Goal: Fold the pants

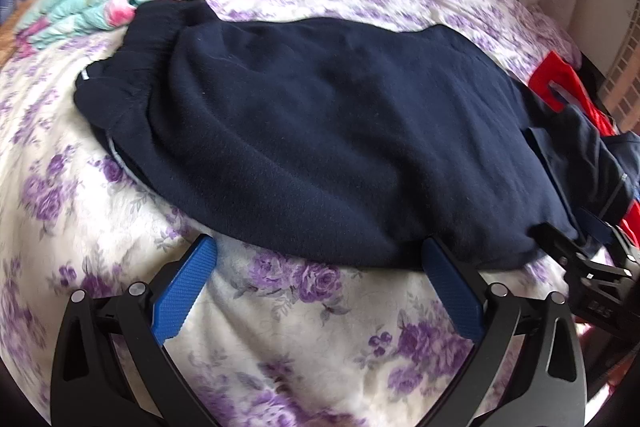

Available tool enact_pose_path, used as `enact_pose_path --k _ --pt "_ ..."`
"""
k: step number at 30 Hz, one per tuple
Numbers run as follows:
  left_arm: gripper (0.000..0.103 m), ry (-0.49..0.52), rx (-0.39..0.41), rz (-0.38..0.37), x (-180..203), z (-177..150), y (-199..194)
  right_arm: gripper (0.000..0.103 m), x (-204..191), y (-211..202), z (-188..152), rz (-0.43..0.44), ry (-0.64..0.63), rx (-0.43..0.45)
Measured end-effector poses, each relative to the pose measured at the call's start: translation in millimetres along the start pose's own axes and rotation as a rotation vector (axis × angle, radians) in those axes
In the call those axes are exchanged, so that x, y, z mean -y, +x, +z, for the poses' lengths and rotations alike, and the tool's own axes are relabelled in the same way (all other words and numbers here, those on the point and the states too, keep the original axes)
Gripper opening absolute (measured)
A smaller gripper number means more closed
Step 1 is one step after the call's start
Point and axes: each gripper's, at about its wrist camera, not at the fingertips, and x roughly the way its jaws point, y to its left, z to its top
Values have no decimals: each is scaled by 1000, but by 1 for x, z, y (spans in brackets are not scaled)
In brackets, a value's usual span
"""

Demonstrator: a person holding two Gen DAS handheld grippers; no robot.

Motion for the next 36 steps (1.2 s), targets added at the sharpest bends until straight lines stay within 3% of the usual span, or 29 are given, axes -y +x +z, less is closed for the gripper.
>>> enact_pose_path --k 3,5,8,10,16,18,21,23,25,27,31,36 --pt "99 -95 -46 -114 -25 14 -7 100 5 2 2 21 14 5" --pt "99 -250 -28 -186 -58 29 -14 100 3 2 3 16 11 4" --pt "98 -426 -21 -221 -96 40 -7 100 2 1 1 12 7 3" --pt "98 -486 -22 -253 -108 43 6 100 2 2 1 12 7 3" --pt "98 -362 79 -114 -78 57 18 100 2 3 1 15 9 3" --pt "98 -385 88 -126 -81 61 20 100 3 3 1 19 12 4" --pt "97 -520 98 -224 -97 68 20 100 4 3 1 29 19 5" --pt "85 -575 105 -274 -110 71 19 100 4 3 1 32 21 5" --pt "48 -591 94 -290 -123 69 18 100 5 3 1 36 24 5" --pt "35 -598 65 -315 -133 66 21 100 7 1 2 51 25 2" --pt "22 -560 63 -334 -132 62 9 99 18 -11 8 109 -8 -63" --pt "19 -483 113 -314 -118 59 -25 99 57 -55 -9 119 138 -9"
